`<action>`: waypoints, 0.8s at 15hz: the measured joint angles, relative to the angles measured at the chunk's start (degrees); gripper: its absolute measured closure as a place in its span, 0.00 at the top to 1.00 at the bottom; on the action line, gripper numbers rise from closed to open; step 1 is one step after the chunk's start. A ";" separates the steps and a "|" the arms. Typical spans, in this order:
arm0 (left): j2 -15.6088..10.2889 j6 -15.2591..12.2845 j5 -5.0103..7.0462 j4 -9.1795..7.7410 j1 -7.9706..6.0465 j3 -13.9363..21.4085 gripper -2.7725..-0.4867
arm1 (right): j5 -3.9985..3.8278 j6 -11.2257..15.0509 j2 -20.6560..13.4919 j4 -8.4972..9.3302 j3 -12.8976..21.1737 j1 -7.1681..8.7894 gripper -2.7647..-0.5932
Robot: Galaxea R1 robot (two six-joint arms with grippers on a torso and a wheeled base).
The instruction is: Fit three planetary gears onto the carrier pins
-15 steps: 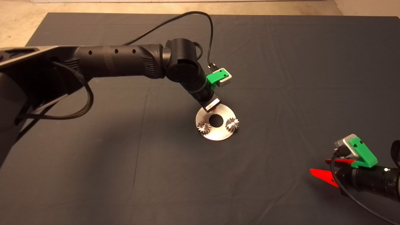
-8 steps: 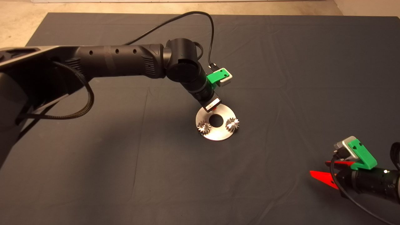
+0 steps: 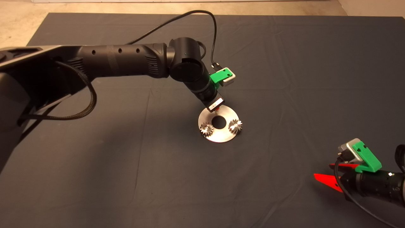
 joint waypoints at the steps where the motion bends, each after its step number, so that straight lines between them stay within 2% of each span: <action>1: 0.47 0.63 0.07 0.00 -0.14 -0.80 0.06 | -0.02 -0.02 0.00 -0.02 0.00 0.00 0.47; 4: 1.29 0.84 -0.15 0.02 -0.20 -1.65 0.06 | -0.05 -0.02 0.00 -0.02 0.00 -0.13 0.47; 6: 1.27 0.84 -0.81 0.02 -0.19 -1.68 0.06 | -0.05 -0.02 0.00 0.00 0.00 -0.41 0.47; 12: 1.34 0.84 -1.00 0.00 -0.19 -1.85 0.06 | -0.05 -0.02 0.00 -0.02 0.00 -0.49 0.47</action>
